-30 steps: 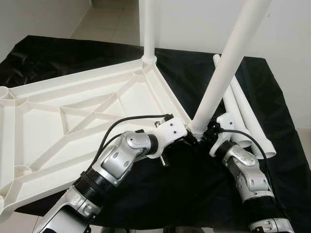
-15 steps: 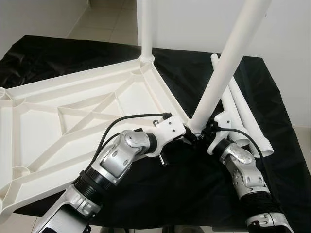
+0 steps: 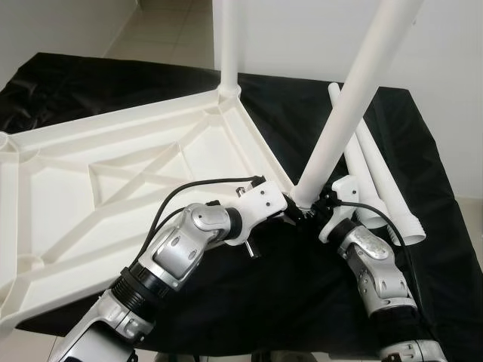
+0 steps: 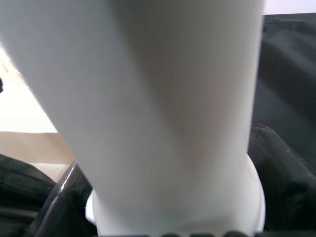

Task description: Building children table

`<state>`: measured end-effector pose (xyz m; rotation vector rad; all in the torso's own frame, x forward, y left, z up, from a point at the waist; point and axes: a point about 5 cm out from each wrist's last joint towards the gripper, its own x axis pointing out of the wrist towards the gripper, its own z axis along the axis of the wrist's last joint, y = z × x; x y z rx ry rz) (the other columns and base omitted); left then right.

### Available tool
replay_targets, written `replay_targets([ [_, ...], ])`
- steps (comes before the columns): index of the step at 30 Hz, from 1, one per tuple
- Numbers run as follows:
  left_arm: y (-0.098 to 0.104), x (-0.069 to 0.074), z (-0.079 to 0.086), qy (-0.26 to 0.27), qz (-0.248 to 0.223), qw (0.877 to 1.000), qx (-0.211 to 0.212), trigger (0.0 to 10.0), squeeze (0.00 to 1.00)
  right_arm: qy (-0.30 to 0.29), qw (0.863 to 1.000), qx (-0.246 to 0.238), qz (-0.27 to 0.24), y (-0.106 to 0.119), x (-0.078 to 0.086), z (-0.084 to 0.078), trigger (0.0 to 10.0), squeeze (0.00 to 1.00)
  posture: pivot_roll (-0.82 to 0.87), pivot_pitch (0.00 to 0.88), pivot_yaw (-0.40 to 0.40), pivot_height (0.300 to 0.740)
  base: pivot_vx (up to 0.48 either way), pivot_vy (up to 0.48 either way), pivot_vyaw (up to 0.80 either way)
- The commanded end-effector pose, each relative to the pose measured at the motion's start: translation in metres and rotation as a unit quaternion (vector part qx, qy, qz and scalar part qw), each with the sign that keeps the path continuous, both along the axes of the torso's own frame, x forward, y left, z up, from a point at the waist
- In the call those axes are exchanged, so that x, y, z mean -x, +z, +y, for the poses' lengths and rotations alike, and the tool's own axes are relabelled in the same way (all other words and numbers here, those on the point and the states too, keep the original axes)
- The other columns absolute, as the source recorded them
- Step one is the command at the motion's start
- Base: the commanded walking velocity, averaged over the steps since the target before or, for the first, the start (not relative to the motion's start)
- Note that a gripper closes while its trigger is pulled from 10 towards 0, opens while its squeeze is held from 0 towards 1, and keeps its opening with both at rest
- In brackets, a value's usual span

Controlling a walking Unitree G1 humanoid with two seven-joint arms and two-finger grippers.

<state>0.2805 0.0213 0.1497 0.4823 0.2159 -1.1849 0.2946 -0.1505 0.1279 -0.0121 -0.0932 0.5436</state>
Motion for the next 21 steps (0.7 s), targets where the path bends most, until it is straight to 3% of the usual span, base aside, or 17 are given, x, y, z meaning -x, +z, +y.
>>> replay_targets([
  [1, -0.02, 0.015, -0.006, -0.034, 0.053, 0.998, -0.017, 10.0, 0.0, -0.072, 0.997, -0.01, -0.004, 0.005, -0.002, -0.003, 0.0, 0.0, 0.02, 0.122, -0.033, 0.74, 0.0, 0.0, 0.0],
  [3, -0.02, 0.015, -0.005, -0.033, 0.054, 0.998, -0.016, 10.0, 0.0, -0.1, 0.995, -0.022, -0.004, 0.006, -0.001, -0.001, 0.0, 0.0, 0.02, 0.122, -0.034, 0.74, 0.0, 0.0, 0.0],
  [4, -0.02, 0.015, -0.005, -0.032, 0.055, 0.998, -0.016, 10.0, 0.0, -0.147, 0.988, -0.037, -0.004, 0.007, 0.0, 0.001, 0.0, 0.0, 0.02, 0.12, -0.035, 0.74, 0.0, 0.0, 0.0],
  [10, -0.02, 0.015, -0.005, -0.032, 0.055, 0.998, -0.015, 10.0, 0.0, -0.204, 0.979, -0.028, 0.007, 0.003, 0.002, 0.007, 0.0, 0.0, 0.02, 0.116, -0.037, 0.74, 0.0, 0.0, 0.0],
  [21, -0.02, 0.017, -0.004, -0.028, 0.058, 0.998, -0.015, 10.0, 0.0, -0.237, 0.97, -0.019, 0.04, -0.008, 0.008, 0.012, 0.0, 0.0, 0.03, 0.111, -0.039, 0.74, 0.0, 0.0, 0.0],
])
